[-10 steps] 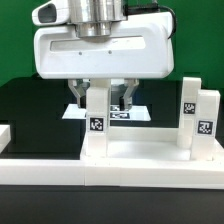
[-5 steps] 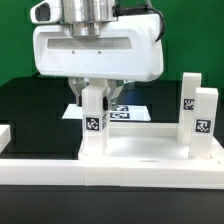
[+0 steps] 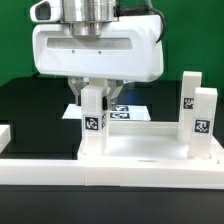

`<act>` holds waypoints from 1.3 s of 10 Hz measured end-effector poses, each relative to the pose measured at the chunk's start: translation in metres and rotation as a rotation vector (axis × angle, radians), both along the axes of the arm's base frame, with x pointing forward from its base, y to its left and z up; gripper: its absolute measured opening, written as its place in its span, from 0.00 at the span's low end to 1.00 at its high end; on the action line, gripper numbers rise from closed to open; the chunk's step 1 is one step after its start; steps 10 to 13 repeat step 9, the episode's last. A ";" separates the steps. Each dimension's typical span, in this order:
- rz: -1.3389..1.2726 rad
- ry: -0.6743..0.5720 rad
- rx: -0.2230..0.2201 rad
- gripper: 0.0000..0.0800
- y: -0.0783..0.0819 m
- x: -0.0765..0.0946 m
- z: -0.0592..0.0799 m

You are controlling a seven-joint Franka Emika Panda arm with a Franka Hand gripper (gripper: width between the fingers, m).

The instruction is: Assemble desk

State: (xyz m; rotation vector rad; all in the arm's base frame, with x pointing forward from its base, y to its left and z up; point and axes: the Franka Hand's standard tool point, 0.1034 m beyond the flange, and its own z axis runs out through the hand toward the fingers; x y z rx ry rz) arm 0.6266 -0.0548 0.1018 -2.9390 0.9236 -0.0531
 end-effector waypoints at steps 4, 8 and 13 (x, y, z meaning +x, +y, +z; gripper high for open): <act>0.002 -0.038 0.015 0.80 0.004 0.006 0.031; 0.000 -0.041 0.028 0.81 0.006 0.006 0.046; 0.000 -0.041 0.028 0.81 0.006 0.006 0.046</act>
Offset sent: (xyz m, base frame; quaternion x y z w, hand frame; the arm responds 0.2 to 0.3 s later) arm -0.0108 0.0056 0.0284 0.0117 -0.0177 -0.0063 0.9998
